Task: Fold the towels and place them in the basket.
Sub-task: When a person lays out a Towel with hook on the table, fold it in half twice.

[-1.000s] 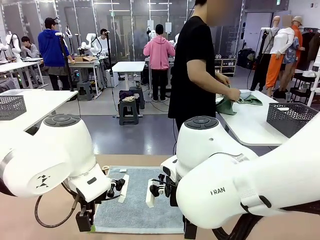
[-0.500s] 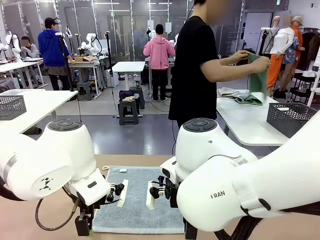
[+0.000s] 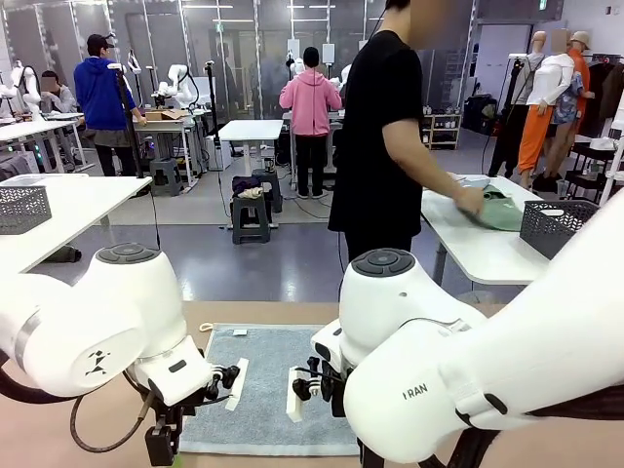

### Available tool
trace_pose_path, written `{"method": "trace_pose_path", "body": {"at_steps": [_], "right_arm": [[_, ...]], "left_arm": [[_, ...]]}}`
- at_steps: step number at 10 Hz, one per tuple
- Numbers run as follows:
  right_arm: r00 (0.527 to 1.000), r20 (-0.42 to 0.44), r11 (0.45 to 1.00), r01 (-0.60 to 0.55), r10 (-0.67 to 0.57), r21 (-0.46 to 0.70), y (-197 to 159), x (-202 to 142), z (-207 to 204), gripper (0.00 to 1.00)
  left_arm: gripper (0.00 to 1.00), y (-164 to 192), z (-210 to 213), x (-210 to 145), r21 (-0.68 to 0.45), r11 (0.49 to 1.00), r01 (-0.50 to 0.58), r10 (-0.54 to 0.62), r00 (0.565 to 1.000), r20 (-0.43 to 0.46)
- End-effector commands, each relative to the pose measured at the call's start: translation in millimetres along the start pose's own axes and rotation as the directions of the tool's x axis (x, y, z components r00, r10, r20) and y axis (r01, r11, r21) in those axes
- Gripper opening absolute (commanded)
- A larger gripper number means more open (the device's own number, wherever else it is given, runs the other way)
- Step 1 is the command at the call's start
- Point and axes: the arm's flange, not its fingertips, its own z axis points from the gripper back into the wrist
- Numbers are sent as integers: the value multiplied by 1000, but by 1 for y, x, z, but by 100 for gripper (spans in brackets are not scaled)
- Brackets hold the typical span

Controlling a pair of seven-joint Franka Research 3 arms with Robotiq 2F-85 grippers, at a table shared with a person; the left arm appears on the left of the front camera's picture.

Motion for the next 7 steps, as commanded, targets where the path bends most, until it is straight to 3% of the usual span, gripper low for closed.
{"method": "trace_pose_path", "body": {"at_steps": [1,7], "right_arm": [[1000,-3,1000,0,0,-4,4,-9,-16,94],[1000,-15,1000,9,-9,6,4,-15,-28,94]], "left_arm": [[98,-18,-12,-20,11,1000,18,-19,999,45],[98,-18,-26,-23,-34,998,43,-41,997,62]]}}
